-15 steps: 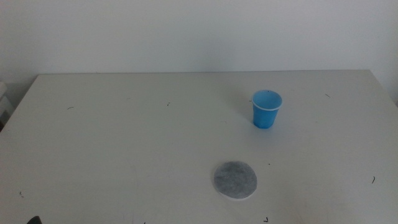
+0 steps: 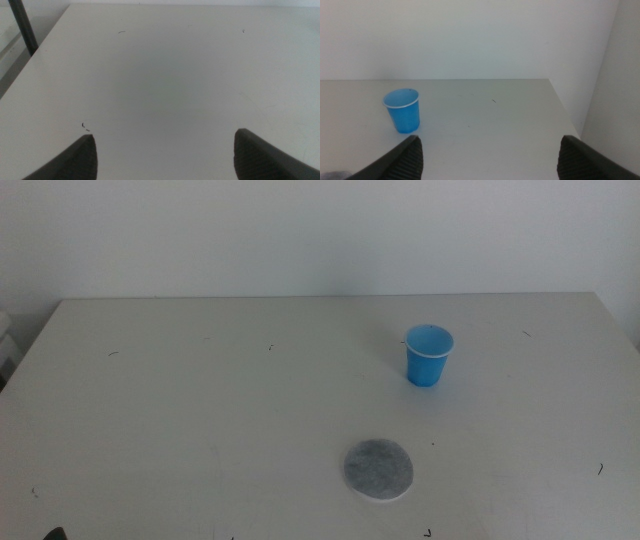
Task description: Place an empty cup on a cup mat.
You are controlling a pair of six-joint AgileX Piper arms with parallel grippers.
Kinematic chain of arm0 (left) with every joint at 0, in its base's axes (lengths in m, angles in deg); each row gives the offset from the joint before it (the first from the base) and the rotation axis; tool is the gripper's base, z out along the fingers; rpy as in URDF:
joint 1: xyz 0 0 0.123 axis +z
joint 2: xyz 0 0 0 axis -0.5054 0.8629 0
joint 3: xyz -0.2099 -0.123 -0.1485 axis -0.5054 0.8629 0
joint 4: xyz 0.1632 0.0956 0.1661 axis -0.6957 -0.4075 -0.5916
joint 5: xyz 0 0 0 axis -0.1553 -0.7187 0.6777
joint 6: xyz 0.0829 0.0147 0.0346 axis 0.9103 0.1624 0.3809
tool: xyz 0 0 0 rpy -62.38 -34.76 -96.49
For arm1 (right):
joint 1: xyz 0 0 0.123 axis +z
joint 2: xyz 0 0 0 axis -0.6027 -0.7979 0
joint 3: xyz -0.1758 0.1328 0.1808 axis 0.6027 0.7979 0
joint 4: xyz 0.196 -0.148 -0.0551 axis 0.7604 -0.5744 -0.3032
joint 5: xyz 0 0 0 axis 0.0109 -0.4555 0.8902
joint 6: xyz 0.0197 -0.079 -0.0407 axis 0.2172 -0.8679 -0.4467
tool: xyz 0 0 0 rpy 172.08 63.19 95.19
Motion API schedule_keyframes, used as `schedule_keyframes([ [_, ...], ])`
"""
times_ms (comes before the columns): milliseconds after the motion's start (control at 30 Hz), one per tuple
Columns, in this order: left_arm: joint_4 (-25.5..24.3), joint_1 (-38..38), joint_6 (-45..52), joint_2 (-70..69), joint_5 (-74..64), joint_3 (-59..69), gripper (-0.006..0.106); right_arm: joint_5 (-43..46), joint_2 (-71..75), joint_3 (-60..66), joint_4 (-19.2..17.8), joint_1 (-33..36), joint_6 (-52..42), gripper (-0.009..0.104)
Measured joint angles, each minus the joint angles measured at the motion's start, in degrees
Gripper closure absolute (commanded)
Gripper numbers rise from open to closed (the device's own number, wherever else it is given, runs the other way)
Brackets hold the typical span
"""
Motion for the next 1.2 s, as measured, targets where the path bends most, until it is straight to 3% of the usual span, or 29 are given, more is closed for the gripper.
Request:
schedule_keyframes([
  [300,0.00,0.00,0.00,0.00,0.00,0.00,-0.005,-2.27,-16.11,-12.04,0.32,0.00,0.00,0.001],
  [667,0.00,0.00,0.00,0.00,0.00,0.00,-0.005,-19.99,-39.66,-37.82,1.50,0.12,0.00,0.001],
  [967,0.00,0.00,0.00,0.00,0.00,0.00,-0.005,-31.00,-59.57,-59.00,4.08,5.77,0.23,0.001],
  [1200,0.00,0.00,0.00,0.00,0.00,0.00,-0.005,-34.47,-74.05,-72.74,4.28,10.29,4.71,0.001],
])
